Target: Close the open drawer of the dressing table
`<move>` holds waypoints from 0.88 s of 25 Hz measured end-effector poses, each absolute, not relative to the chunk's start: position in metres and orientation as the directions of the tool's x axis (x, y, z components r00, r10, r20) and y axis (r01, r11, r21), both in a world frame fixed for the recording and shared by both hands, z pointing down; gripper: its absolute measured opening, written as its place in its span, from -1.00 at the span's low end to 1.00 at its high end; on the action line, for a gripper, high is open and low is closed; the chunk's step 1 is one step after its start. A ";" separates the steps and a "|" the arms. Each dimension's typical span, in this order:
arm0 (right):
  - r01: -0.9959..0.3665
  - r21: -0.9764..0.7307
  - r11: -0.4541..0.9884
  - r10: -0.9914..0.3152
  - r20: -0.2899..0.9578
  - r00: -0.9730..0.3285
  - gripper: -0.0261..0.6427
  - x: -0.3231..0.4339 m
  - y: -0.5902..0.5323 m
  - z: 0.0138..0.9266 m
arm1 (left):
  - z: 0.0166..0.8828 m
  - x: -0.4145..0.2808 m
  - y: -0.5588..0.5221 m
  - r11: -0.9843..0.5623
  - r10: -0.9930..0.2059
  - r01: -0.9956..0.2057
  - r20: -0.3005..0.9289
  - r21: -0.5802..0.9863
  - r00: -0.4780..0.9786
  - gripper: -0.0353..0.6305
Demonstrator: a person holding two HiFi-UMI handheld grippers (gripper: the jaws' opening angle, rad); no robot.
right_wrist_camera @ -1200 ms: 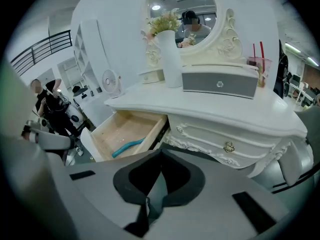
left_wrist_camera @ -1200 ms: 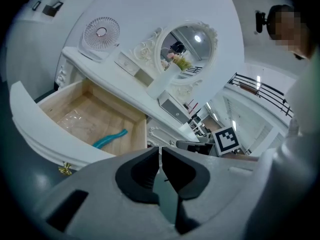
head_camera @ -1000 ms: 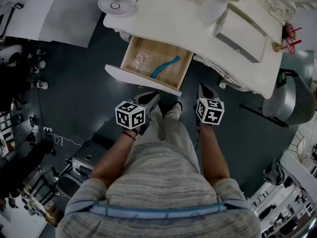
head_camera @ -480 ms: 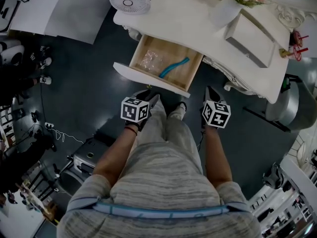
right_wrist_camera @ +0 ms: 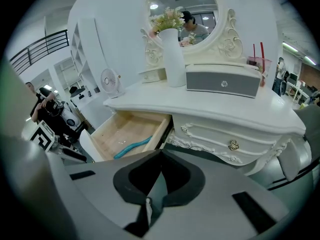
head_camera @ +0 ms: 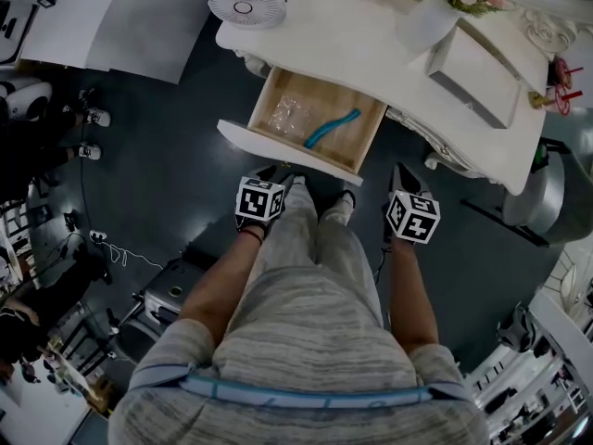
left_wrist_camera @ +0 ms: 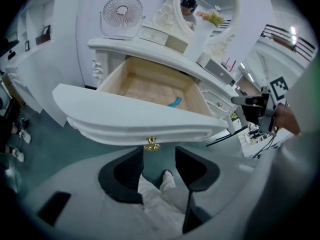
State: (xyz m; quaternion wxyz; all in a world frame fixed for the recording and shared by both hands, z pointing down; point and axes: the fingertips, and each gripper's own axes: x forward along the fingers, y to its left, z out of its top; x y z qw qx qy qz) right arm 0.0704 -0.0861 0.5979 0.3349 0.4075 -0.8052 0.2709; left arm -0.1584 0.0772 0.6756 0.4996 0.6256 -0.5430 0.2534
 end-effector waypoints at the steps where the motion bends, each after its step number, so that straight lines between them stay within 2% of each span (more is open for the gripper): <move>1: -0.839 -0.164 0.518 -0.475 0.761 -0.442 -0.89 0.071 -0.087 0.598 | 0.678 -0.159 0.076 0.086 -0.418 -0.936 0.865 0.342 0.278 -0.29; 8: -0.851 -0.159 0.501 -0.481 0.766 -0.426 -0.89 0.076 -0.093 0.600 | 0.697 -0.163 0.071 0.070 -0.362 -0.951 0.896 0.302 0.258 -0.30; 14: -0.857 -0.161 0.489 -0.480 0.771 -0.418 -0.89 0.078 -0.097 0.603 | 0.705 -0.164 0.065 0.076 -0.331 -0.955 0.911 0.285 0.246 -0.46; 22: -0.866 -0.165 0.472 -0.484 0.773 -0.411 -0.89 0.080 -0.102 0.604 | 0.707 -0.165 0.060 0.048 -0.313 -0.958 0.915 0.282 0.254 -0.48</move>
